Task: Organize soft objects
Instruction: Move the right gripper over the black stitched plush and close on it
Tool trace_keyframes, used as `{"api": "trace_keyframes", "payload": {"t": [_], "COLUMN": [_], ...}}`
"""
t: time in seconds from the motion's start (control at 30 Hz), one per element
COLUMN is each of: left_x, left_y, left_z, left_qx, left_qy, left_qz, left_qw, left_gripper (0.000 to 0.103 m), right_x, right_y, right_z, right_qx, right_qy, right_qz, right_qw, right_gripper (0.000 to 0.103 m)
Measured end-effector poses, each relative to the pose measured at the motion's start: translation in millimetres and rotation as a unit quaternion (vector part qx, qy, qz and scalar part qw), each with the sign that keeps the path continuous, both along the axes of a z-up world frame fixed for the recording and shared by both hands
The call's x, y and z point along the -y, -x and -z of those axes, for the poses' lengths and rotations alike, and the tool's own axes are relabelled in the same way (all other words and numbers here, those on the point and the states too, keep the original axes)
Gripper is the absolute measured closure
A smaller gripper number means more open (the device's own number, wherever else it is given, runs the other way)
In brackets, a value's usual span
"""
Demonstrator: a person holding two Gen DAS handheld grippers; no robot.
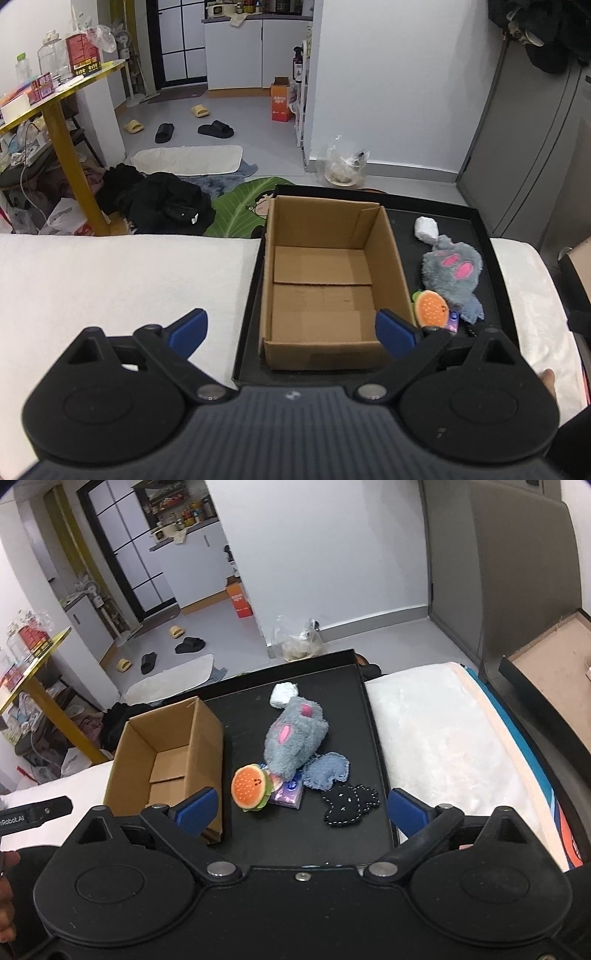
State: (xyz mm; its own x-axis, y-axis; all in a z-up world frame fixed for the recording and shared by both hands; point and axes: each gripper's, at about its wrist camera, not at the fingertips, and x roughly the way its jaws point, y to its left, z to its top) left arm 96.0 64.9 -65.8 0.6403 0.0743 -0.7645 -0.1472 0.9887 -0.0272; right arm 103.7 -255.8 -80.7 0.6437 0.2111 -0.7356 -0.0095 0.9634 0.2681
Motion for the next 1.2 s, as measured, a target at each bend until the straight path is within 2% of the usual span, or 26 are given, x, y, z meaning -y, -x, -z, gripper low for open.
{"api": "trace_keyframes", "payload": {"t": [0.47, 0.77, 0.9, 1.0, 1.2], "left_x": [-21, -33, -42, -46, -48], "left_y": [-31, -41, -50, -55, -63], "left_z": [25, 43, 52, 57, 69], "left_qx": [-0.023, -0.046, -0.061, -0.070, -0.093], "left_qy": [0.009, 0.027, 0.047, 0.061, 0.063], "left_qz": [-0.017, -0.029, -0.044, -0.051, -0.049], "left_qw": [0.9996, 0.9981, 0.9961, 0.9944, 0.9925], "left_gripper": [0.011, 0.025, 0.037, 0.040, 0.052], "right_x": [13, 8, 7, 8, 4], "right_y": [-31, -43, -48, -52, -62], "right_z": [31, 63, 76, 87, 99], "right_qx": [-0.023, -0.041, -0.051, -0.065, -0.071], "right_qy": [-0.029, -0.047, -0.045, -0.051, -0.058], "right_qz": [0.044, 0.060, 0.061, 0.067, 0.068], "right_qw": [0.998, 0.996, 0.996, 0.994, 0.993], "right_gripper": [0.023, 0.032, 0.032, 0.032, 0.033]}}
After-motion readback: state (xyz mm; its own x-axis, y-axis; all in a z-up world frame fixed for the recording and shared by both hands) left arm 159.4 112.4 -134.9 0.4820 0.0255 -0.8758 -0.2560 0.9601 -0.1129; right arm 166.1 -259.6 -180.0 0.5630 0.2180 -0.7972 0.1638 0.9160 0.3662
